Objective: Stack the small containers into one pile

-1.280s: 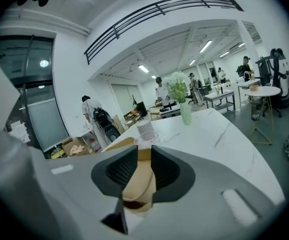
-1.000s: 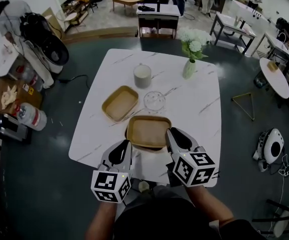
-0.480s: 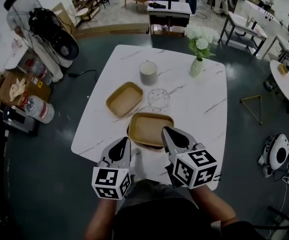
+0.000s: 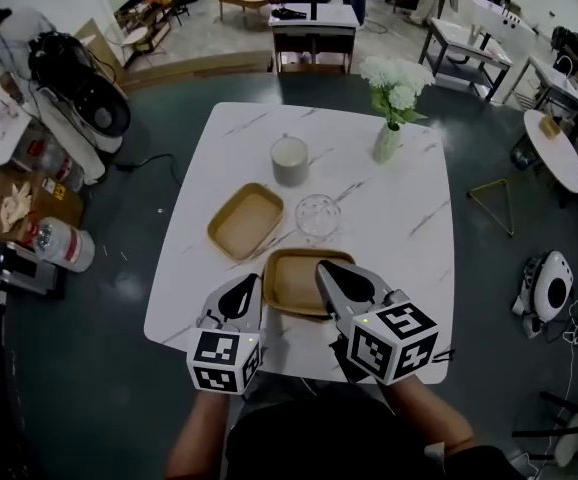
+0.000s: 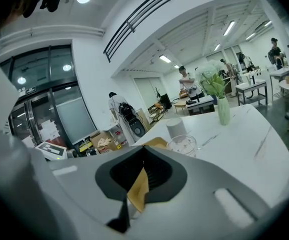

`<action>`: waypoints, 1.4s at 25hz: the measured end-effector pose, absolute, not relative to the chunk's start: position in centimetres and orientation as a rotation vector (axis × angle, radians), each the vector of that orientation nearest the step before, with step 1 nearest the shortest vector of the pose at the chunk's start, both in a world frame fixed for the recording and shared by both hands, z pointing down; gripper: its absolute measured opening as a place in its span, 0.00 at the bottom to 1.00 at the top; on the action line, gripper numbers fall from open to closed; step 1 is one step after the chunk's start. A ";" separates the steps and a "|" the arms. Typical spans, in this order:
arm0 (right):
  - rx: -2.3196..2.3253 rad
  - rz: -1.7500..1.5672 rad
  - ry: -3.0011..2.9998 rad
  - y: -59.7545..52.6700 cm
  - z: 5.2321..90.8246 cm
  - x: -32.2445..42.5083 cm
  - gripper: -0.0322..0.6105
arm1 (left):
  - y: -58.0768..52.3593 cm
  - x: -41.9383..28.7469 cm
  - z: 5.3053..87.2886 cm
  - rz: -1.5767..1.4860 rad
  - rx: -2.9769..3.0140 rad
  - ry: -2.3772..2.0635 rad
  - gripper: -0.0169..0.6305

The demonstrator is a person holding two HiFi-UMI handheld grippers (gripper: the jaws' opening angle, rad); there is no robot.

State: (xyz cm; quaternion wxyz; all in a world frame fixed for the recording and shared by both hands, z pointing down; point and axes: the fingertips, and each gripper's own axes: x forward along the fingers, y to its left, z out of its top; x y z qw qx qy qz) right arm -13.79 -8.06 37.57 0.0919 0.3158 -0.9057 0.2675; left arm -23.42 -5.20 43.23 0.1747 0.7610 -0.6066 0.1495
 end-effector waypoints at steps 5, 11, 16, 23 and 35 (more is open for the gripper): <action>0.961 0.789 -2.649 -9.4 38.4 -17.0 0.05 | -7.8 -26.1 44.0 0.465 2.197 -1.640 0.02; 0.984 0.800 -2.603 -10.8 39.3 -19.7 0.05 | -9.8 -27.7 46.0 0.530 2.231 -1.525 0.05; 0.987 0.783 -2.572 -11.6 39.6 -21.6 0.05 | -10.7 -29.0 47.4 0.658 2.259 -1.472 0.09; 1.008 0.843 -2.522 -12.8 40.7 -21.7 0.05 | -11.7 -28.0 50.0 0.915 2.325 -1.296 0.13; 1.044 0.899 -2.467 -13.8 41.7 -22.5 0.05 | -12.3 -27.5 52.3 1.122 2.322 -1.085 0.13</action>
